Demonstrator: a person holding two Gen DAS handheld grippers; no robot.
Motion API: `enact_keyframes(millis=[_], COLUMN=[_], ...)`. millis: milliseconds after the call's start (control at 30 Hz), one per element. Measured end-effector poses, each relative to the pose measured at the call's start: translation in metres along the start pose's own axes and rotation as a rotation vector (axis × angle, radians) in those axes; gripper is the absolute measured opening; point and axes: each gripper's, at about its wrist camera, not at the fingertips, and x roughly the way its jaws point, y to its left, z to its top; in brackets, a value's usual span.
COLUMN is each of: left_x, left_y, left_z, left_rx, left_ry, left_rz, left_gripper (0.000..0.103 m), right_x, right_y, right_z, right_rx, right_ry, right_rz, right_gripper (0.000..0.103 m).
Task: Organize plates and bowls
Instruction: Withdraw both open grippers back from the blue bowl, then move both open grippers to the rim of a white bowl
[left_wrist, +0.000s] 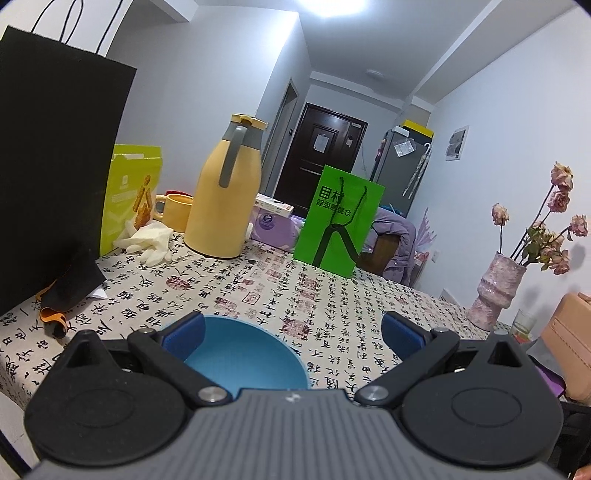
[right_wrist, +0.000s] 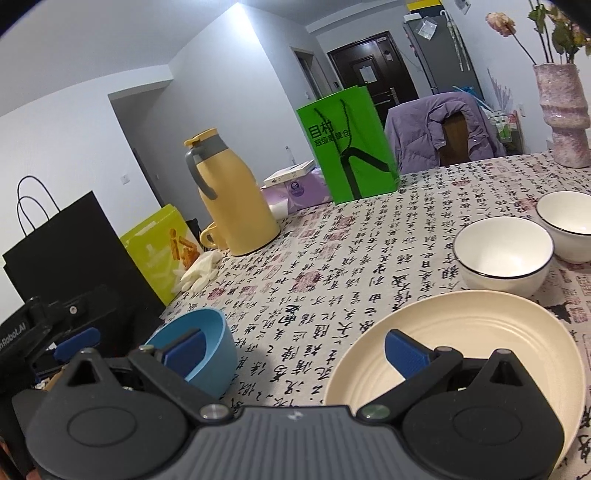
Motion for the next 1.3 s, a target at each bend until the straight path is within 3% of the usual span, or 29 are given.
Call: enact_keyframes(millis=[767, 1300], left_x=[0.015, 0.049], left_y=[-0.049, -0.09], left_z=[-0.011, -0.019], left_rx=[0.024, 0.037], left_ry=[0.029, 0.065], left_rz=[-0.062, -0.115], left_gripper=[0.103, 0.103], right_x=[-0.035, -0.046], right_y=[-0.06, -0.112], right_z=[0.003, 0.018], right_rx=[0.066, 0.087], right_ry=[-0.058, -0.08], right_rz=[-0.058, -0.123], right_gripper=[0.103, 0.103])
